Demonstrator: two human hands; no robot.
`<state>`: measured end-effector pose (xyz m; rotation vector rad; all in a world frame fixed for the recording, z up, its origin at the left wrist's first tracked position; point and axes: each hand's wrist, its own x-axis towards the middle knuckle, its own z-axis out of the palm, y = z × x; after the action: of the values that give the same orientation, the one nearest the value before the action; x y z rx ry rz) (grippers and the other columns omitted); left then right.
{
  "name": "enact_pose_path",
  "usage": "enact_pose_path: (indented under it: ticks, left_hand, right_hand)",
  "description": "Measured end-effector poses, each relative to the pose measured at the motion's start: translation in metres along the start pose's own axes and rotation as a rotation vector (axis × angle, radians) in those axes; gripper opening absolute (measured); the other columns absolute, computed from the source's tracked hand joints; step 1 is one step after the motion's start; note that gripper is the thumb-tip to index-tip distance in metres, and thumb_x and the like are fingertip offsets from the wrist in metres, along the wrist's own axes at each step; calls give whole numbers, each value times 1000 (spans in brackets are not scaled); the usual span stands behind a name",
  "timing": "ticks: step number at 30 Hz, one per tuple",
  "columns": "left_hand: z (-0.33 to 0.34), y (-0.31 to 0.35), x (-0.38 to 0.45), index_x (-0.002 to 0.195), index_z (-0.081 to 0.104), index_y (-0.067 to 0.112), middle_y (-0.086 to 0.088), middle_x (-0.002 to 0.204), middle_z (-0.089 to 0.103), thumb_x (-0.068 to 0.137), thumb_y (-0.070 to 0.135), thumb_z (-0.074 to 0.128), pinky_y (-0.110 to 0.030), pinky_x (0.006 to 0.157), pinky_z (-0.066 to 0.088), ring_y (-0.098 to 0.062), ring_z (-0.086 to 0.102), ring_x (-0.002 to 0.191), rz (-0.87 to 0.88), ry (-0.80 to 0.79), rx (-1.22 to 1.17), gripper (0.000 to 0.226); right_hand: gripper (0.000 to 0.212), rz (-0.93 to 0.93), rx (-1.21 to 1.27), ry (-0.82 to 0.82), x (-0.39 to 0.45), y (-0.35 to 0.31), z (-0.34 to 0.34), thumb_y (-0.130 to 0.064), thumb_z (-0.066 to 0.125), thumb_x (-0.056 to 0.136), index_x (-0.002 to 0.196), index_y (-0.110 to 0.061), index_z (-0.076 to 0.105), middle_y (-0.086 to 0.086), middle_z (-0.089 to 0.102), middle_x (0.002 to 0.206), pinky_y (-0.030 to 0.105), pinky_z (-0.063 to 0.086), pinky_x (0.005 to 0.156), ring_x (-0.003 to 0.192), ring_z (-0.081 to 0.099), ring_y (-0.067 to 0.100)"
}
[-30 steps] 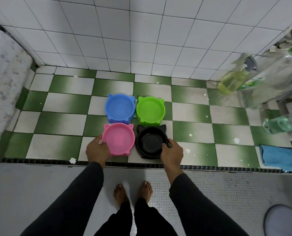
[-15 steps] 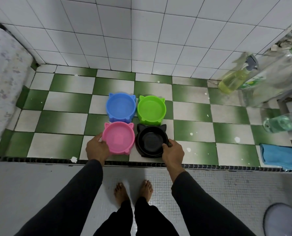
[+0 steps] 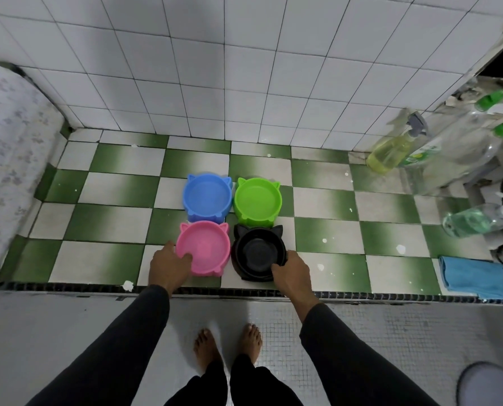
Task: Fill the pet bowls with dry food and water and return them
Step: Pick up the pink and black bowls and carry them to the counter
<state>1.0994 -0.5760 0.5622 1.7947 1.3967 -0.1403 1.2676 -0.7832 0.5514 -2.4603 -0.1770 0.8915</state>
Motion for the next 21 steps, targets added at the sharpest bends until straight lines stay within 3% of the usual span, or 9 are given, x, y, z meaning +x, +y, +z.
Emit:
enact_pose_path:
  ticks: [6,13,21]
  left_hand:
    - [-22,11,-8,138,53,2,-20,128,65,97,27,64,-36,81,51,-34,65,105,56,-71,147,49]
    - [-50,42,-26,139,56,13,-10,128,67,96,35,65,-40,91,57,-23,65,104,255,-174,354,48]
    - [-85,91,-69,143,52,19,-2,142,60,101,33,63,-22,88,40,-19,58,122,359,-164,461,46]
  right_hand:
    - [39,-9,-143,-119,-5,-11,-21,-23,62,87,121,-7,55,15,64,121,30,46,80,111,60,35]
    - [44,-236,-494,-101,-11,-43,-45,-29,55,87,127,-12,51,15,58,127,42,50,94,116,57,37]
    - [38,-504,-639,-101,-34,-99,-85,-32,52,95,128,-13,52,16,62,124,39,49,95,114,59,37]
